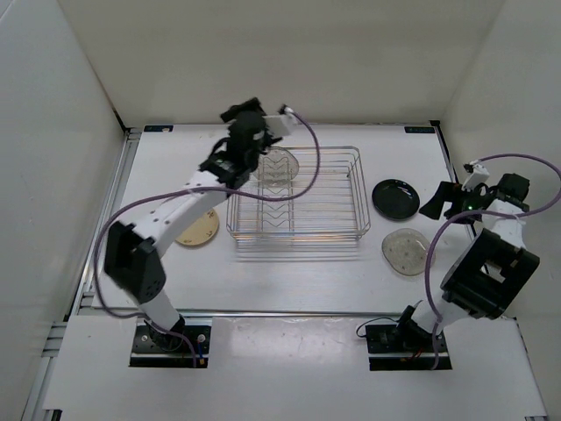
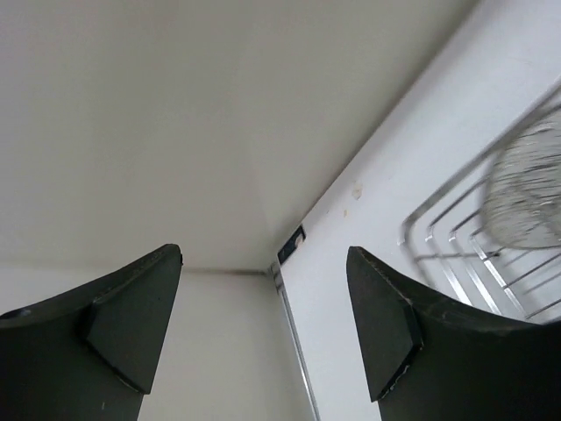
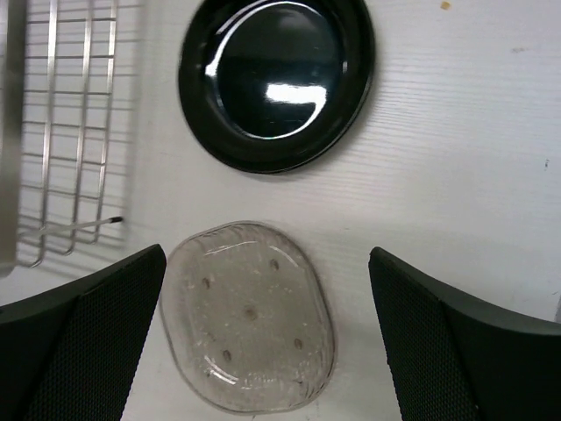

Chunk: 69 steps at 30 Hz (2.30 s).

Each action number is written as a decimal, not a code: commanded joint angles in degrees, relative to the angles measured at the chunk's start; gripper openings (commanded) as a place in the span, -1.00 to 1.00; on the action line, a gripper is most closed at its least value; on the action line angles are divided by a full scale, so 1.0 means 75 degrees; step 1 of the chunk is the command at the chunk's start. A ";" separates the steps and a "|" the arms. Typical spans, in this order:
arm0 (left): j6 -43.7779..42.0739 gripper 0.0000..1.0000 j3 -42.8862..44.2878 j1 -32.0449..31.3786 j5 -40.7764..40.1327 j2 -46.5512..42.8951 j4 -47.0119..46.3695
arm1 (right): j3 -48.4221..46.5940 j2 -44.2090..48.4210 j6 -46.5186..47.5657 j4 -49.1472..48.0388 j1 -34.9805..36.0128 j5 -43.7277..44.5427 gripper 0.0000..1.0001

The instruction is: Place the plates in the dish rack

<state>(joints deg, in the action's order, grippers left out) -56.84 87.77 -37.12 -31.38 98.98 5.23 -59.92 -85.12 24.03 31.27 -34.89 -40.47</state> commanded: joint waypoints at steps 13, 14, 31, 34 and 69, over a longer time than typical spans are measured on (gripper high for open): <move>0.5374 0.76 -0.2783 0.3953 0.3432 -0.3845 0.2173 | -0.2885 -0.3367 -0.1422 -0.0255 0.0714 0.0532 1.00; 0.5375 0.76 -0.2854 0.4186 0.3584 -0.3846 0.2173 | -0.2955 -0.3450 -0.1423 -0.0255 0.0924 0.0660 1.00; 0.5821 0.78 -0.3639 0.5980 0.5284 -0.3846 0.2173 | -0.3143 -0.4236 -0.1564 -0.0102 0.1360 0.0837 0.90; 0.5891 0.78 -0.3815 0.6319 0.5566 -0.3764 0.2173 | -0.3143 -0.4318 -0.1564 -0.0102 0.1360 0.0837 0.82; 0.6032 0.78 -0.4589 0.7235 0.6504 -0.4197 0.2314 | -0.3331 -0.4904 -0.1564 -0.0102 0.1360 0.0614 -0.91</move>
<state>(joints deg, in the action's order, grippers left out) -12.05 53.82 16.82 16.10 69.73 22.48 -84.60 -121.38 11.57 30.02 -24.64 -35.05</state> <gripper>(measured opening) 0.889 0.099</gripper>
